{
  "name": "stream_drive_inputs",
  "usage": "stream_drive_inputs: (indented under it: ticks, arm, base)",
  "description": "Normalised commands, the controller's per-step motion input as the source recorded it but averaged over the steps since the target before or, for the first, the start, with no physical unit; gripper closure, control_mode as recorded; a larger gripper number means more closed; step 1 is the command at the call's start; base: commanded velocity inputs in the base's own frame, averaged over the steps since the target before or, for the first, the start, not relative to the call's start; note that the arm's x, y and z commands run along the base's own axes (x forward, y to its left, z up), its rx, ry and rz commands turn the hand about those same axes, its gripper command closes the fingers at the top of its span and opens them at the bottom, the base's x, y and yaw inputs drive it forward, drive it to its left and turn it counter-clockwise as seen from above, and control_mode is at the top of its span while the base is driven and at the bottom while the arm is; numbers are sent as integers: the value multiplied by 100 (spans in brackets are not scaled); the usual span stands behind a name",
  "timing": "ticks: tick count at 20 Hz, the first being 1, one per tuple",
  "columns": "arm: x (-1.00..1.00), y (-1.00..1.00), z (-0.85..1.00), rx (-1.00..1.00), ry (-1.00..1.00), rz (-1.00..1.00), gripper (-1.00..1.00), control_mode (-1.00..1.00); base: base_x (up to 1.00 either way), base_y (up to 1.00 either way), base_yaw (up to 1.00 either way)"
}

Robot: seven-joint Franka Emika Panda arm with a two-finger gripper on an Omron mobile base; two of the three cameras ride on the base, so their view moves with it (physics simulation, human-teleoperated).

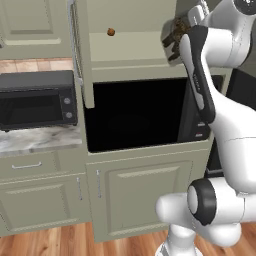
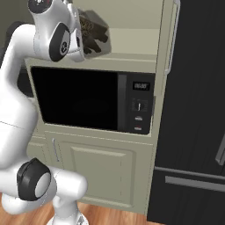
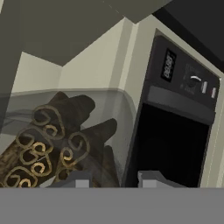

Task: Pick the jar and jar from the dining table and place them in the open cabinet. Close the cabinet after placing the objects.

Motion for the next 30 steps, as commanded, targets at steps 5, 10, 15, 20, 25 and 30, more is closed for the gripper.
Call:
stream_drive_inputs:
  ticks: [5,10,15,20,25,30]
  arm:
    - [28,-21,9,0,0,-4,100,-100]
    - [6,-13,4,1,-3,-1,100,-100]
    - [23,-10,3,3,0,-5,100,-100]
    - [27,-7,4,1,0,-10,100,-100]
    - [28,-5,7,1,0,-10,100,-100]
    - [13,-4,15,6,0,-2,100,-100]
  base:
    - [0,0,0]
    - [0,0,0]
    - [0,0,0]
    - [0,0,0]
    - [0,0,0]
    - [0,0,0]
